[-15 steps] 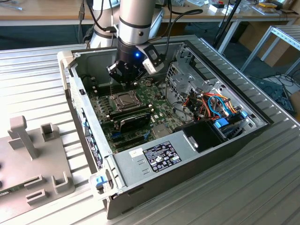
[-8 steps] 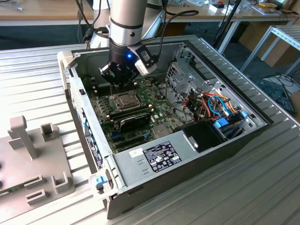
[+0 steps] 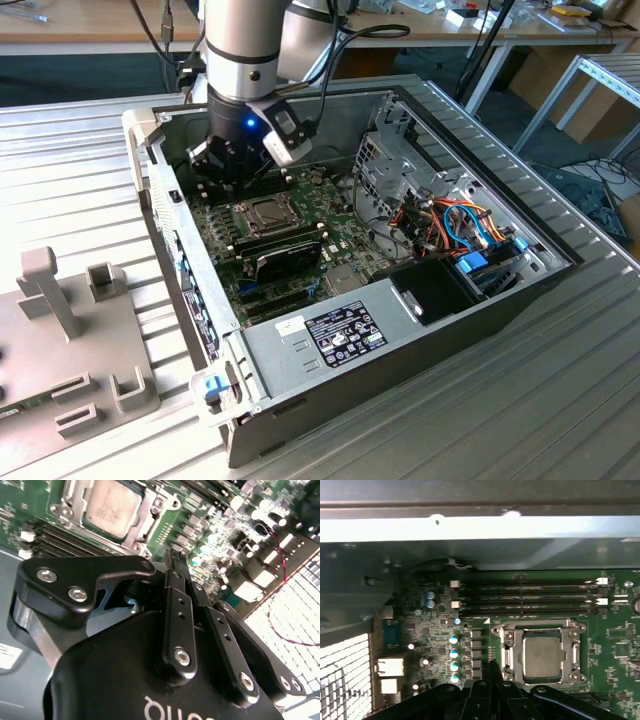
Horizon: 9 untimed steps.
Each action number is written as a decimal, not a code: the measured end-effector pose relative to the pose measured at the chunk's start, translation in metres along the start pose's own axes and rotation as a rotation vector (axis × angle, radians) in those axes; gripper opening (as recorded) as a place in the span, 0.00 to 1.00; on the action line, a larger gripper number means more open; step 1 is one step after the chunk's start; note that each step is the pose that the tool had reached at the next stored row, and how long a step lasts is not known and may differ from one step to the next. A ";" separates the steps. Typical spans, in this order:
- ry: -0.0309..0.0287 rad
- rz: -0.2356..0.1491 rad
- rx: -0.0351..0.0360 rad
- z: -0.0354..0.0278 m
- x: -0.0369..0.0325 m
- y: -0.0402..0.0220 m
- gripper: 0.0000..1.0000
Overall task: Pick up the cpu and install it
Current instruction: 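Install the first cpu locking lever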
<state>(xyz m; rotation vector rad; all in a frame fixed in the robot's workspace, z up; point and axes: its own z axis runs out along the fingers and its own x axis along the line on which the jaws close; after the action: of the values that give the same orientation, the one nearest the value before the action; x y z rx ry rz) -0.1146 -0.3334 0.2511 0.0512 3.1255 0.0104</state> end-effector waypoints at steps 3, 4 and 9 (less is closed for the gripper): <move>0.0002 0.000 0.0002 -0.0001 0.0003 0.0016 0.11; 0.0002 0.000 0.0002 0.0000 0.0005 0.0030 0.11; 0.0002 0.000 0.0002 0.0000 0.0009 0.0143 0.11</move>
<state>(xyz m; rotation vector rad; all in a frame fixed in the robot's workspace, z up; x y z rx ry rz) -0.1150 -0.3191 0.2512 0.0510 3.1257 0.0101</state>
